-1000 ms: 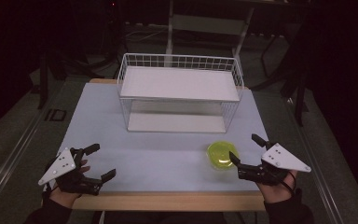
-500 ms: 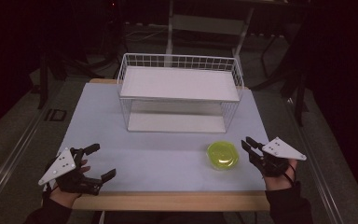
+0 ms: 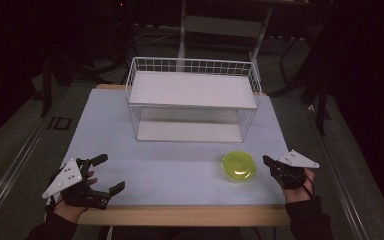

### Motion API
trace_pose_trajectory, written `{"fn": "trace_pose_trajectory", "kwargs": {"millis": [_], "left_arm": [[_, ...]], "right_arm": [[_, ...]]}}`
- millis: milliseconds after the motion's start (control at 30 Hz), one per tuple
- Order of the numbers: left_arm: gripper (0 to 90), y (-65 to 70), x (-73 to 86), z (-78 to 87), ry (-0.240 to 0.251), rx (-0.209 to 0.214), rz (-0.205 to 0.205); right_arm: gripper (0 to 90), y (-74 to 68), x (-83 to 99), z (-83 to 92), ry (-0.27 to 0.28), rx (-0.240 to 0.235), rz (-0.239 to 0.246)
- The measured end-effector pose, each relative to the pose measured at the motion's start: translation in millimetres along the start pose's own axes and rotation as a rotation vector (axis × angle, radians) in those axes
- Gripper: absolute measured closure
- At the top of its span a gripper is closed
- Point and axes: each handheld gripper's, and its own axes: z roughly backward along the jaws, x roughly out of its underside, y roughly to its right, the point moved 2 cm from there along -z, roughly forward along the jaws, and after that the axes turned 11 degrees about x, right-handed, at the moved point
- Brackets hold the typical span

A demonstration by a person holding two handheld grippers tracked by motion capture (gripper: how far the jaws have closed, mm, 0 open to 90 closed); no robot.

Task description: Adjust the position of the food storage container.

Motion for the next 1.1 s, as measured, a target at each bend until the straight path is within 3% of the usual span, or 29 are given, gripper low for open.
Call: {"fn": "trace_pose_trajectory", "kwargs": {"millis": [267,433,567,867,1100], "left_arm": [[0.5,-0.2,0.1,-0.3,0.000,0.002,0.002],[0.5,-0.5,0.1,-0.2,0.001,-0.001,0.002],[0.5,-0.5,0.0,-0.4,0.001,0.000,0.001],[0.5,-0.7,0.1,-0.4,0.001,-0.001,0.002],[0.5,-0.6,0.1,-0.6,0.000,-0.002,0.002]], "right_arm": [[90.0,-1.3,17.0,-19.6,-0.084,-0.014,-0.016],[90.0,-7.3,26.9,-32.1,-0.143,-0.055,-0.027],[90.0,-14.2,29.2,-37.0,-0.171,-0.083,-0.005],[90.0,-27.5,29.0,-44.8,-0.198,-0.147,0.006],[90.0,-40.5,26.1,-47.1,-0.211,-0.192,0.056]]}}
